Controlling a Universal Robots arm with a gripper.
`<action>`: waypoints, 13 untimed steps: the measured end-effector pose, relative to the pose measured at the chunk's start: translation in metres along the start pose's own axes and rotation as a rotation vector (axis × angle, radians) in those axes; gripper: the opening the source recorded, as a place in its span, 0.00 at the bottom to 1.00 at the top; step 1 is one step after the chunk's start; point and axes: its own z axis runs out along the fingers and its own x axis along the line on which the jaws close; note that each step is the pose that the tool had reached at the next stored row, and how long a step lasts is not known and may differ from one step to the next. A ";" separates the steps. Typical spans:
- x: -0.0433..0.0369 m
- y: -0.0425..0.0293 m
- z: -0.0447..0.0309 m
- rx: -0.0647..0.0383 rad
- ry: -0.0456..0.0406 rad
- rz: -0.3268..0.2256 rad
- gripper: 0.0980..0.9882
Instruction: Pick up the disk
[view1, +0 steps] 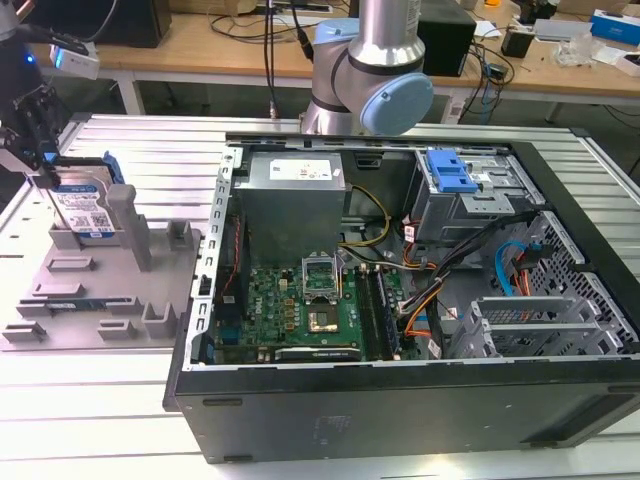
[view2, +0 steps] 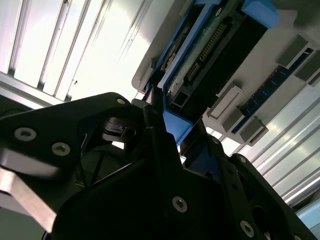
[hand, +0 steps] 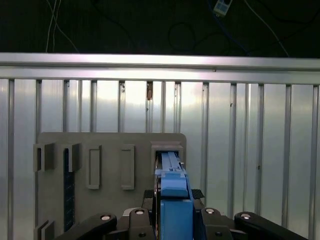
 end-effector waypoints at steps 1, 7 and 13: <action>0.0000 0.0000 0.0000 0.000 0.0000 0.000 0.31; 0.0000 0.0000 0.0000 0.000 0.0000 0.000 0.31; 0.0000 0.0000 0.0001 0.000 0.0000 0.000 0.30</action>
